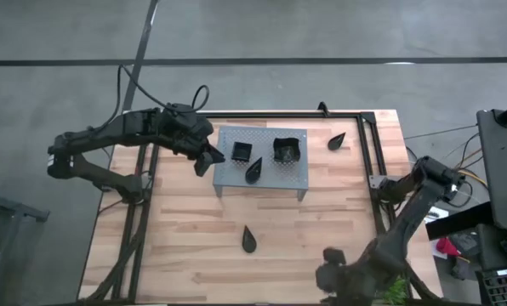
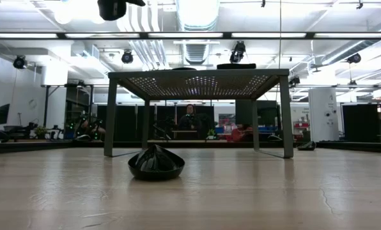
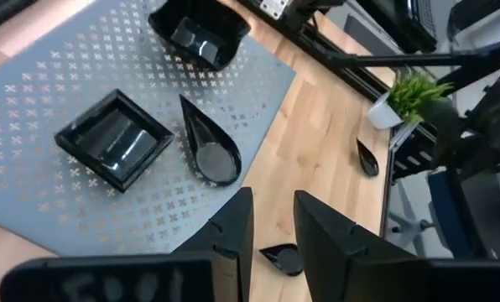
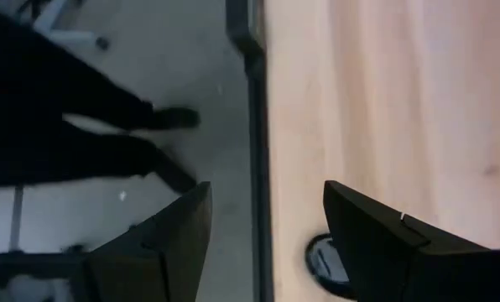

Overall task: Pick & Place Mini shaped plates
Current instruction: Stack the black drop shaped plate on top of the other black drop shaped plate on the shelf

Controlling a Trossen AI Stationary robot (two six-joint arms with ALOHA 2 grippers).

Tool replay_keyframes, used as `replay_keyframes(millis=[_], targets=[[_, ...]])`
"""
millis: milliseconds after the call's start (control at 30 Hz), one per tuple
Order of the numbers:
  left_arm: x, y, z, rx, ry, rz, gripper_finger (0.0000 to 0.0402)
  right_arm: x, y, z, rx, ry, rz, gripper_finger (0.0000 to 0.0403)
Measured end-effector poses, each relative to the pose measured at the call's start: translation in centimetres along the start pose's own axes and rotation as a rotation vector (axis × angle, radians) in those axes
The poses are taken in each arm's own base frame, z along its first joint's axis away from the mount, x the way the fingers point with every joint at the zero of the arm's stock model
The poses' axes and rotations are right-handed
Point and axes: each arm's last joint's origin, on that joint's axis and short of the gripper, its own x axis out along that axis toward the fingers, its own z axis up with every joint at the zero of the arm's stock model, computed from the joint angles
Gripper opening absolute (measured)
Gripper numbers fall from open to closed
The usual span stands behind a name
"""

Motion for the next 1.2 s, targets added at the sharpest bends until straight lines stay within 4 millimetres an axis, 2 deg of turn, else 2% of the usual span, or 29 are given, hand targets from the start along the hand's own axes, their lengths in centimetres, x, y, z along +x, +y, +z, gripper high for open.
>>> replay_keyframes(millis=[200,400,467,567,733,933,1200], targets=[[0.4,0.1,-0.3,-0.001,0.024,-0.026,0.0078,4.3,0.4,-2.9,-0.041,0.181,-0.037,0.0224],[0.5,0.1,-0.2,-0.002,0.016,-0.031,0.008,7.3,0.2,-5.7,-0.09,0.386,-0.11,0.0224],[0.5,0.1,-0.1,-0.003,0.014,-0.033,0.0079,7.5,-0.2,-6.2,-0.066,0.444,-0.151,0.0224],[0.5,0.1,-0.1,-0.009,0.014,-0.033,0.0078,7.4,-0.6,-6.4,0.068,0.476,-0.212,0.0224],[0.5,0.0,-0.1,-0.011,0.014,-0.034,0.008,6.4,-0.5,-5.8,0.312,0.362,-0.255,0.0224],[0.6,-0.2,-0.2,0.0,0.014,-0.043,0.0078,6.5,-0.6,-5.6,0.586,0.236,-0.312,0.0222],[0.6,-0.3,0.1,0.016,-0.005,-0.07,0.0078,7.0,-1.8,-6.5,0.76,0.212,-0.389,0.0185]])
